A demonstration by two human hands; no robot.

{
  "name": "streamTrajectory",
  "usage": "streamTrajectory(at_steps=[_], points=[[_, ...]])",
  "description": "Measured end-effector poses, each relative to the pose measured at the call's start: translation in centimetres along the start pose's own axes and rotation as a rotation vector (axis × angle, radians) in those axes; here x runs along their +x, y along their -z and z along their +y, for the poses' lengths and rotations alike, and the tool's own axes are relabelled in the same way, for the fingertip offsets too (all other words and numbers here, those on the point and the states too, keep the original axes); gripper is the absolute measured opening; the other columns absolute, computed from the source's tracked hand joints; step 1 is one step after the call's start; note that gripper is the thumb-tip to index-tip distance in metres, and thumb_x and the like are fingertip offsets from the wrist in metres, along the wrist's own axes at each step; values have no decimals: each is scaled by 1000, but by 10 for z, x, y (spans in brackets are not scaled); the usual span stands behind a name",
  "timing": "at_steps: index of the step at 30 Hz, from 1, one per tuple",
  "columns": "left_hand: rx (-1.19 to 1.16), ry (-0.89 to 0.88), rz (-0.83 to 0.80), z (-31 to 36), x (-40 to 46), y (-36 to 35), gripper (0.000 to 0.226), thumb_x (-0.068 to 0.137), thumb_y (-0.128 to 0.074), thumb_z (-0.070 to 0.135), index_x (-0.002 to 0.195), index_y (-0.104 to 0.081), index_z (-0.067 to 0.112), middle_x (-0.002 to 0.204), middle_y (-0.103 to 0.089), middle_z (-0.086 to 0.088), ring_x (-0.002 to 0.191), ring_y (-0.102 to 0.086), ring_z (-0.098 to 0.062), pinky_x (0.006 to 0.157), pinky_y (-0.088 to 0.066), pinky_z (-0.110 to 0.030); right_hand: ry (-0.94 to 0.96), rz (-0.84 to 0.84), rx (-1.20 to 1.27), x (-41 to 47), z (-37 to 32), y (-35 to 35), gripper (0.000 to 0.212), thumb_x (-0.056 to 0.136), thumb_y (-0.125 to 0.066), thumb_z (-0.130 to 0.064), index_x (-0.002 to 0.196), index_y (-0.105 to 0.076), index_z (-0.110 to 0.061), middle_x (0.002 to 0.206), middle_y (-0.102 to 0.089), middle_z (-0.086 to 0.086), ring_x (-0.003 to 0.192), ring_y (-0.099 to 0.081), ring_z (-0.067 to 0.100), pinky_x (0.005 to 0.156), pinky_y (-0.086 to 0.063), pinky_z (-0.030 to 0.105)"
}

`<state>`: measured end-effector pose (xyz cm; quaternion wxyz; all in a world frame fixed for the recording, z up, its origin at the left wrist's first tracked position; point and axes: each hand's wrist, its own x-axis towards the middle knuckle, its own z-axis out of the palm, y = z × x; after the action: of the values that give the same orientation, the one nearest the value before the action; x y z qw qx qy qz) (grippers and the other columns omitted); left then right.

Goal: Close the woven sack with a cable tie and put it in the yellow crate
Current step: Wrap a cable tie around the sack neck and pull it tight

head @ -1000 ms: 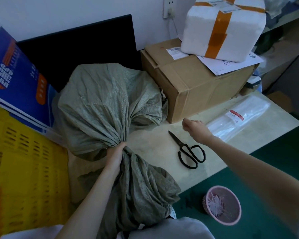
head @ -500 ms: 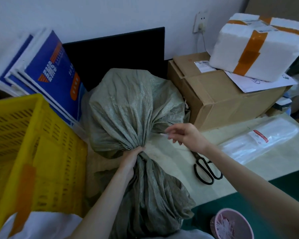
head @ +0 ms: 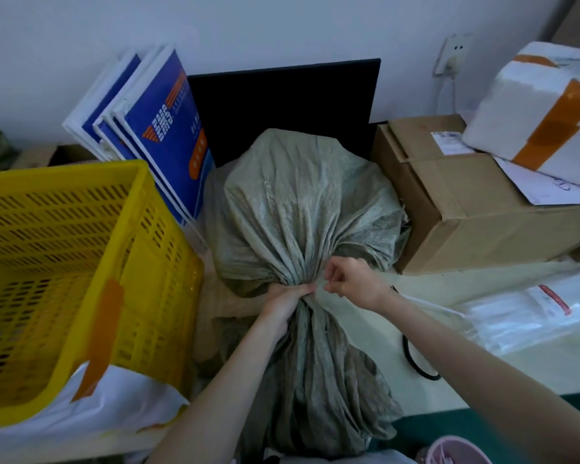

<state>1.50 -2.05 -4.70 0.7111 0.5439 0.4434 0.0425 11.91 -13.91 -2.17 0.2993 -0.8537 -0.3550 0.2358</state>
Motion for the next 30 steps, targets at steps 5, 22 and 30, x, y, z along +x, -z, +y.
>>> streamTrajectory(at_steps=[5,22,30], points=[[-26,-14,37,-2,7,2,37,75,-79,10,106,-68,-6,103,-72,-16,89,-70,-26,78,-56,-30,-82,-41,-113,-4,22,22,13,88,-65,-21,88,-73,-11,77,-65,-4,76,-57,11,62,-39,12],[-133,-135,53,-7,-3,-8,28,78,-75,7,105,-67,9,101,-70,-7,92,-66,-21,75,-51,-27,-169,-106,-43,3,30,-3,9,90,-59,-15,86,-67,-16,87,-63,1,85,-57,17,71,-43,28],[-124,-289,235,-18,-16,-15,67,76,-76,5,130,-36,3,130,-53,-9,122,-51,-21,108,-40,-38,-159,-105,195,23,-7,-38,25,85,-51,1,104,-68,3,106,-68,12,99,-59,20,79,-41,26]])
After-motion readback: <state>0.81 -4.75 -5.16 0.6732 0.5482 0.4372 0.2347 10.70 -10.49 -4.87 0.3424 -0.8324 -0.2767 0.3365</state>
